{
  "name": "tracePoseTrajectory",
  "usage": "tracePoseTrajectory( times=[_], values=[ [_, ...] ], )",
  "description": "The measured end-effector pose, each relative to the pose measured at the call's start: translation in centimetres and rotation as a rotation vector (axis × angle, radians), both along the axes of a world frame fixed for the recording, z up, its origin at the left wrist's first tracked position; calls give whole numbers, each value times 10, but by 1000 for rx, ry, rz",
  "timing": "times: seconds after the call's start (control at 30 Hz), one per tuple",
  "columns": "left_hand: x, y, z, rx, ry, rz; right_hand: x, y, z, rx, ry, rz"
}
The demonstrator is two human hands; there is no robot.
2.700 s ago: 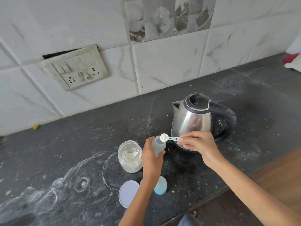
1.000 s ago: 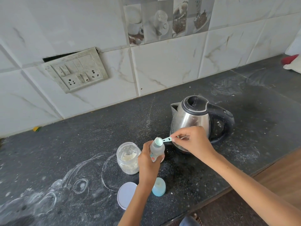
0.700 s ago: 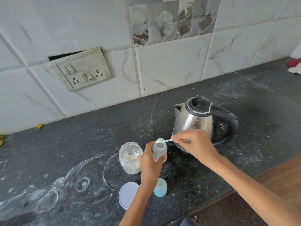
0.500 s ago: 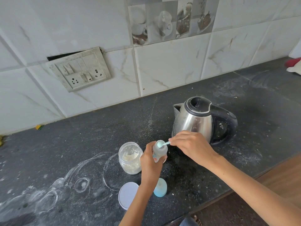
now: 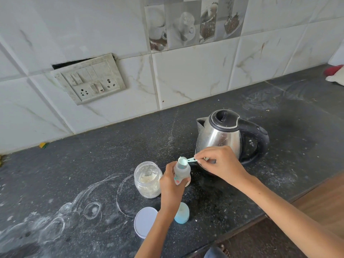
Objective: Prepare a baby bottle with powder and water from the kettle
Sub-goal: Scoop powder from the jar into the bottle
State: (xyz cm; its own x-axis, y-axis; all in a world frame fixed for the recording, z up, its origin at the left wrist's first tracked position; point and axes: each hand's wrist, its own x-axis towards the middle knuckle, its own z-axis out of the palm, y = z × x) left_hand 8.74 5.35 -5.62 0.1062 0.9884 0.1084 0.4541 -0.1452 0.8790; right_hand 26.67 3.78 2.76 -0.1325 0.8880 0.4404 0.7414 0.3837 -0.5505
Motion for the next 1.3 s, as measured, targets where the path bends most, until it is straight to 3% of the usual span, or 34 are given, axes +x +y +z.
tracePoseTrajectory(
  times=[0.3,0.5,0.7,0.83,0.93,1.13,1.3],
  values=[
    [-16,-27,16,15,3,87,-10,-10,5,-158,441,-177],
    [-58,-66,37,94,-112,184,-47,6,11,-261,553,-37],
    [-85,-79,40,71,-159,346,-99,38,3,-213,137,100],
    [-89,-83,39,60,-139,359,-123,52,-3,-221,-261,128],
    [-89,-85,40,62,-135,353,-136,57,-6,-217,-414,109],
    [-86,-86,40,87,-112,321,-140,57,-8,-235,-552,140],
    [-76,-87,39,127,-95,262,-114,40,3,-219,-298,113]
  ],
)
